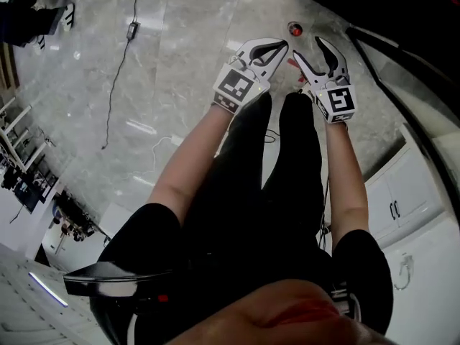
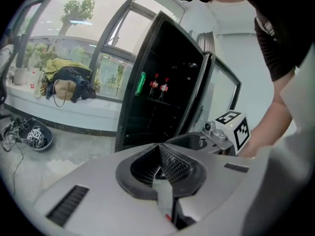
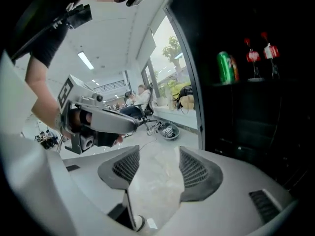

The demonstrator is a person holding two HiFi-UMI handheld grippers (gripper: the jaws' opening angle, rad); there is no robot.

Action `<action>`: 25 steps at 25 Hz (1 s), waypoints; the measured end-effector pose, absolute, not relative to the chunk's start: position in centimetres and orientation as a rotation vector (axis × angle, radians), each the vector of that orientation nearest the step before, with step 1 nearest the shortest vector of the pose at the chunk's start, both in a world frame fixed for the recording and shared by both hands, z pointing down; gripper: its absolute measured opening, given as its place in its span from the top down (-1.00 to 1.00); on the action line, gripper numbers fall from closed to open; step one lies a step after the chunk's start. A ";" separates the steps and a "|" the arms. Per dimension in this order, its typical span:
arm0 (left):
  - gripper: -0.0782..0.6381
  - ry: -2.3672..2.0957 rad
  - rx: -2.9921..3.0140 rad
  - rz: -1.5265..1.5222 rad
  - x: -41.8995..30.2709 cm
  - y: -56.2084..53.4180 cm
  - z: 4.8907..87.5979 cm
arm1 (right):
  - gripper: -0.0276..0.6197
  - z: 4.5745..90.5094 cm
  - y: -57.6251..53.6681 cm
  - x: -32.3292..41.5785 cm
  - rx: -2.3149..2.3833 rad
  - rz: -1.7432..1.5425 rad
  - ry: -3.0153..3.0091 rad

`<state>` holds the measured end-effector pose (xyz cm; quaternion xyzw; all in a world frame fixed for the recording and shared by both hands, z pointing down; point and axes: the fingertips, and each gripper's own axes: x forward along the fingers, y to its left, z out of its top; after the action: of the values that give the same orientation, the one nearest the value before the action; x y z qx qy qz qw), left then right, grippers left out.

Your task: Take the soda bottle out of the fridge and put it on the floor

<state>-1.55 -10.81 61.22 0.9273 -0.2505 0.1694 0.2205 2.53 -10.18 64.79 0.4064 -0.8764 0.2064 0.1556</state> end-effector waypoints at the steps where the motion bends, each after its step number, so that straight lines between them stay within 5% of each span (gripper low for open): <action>1: 0.78 -0.679 2.586 0.447 -1.2 -10.9 58.7 | 0.23 61.5 -10.4 2.6 1.170 0.558 -2.534; 8: 0.78 -0.568 2.747 0.389 0.0 -9.5 42.8 | 0.87 41.4 -8.7 4.6 1.272 0.426 -2.650; 25: 0.78 -0.356 2.900 0.291 0.0 -1.7 18.5 | 0.87 16.1 -1.0 4.4 1.237 0.380 -2.780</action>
<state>0.02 -1.70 18.50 0.9825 -0.1205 0.0985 0.1028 4.37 -0.99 16.06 0.4032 -0.9060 0.1237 0.0374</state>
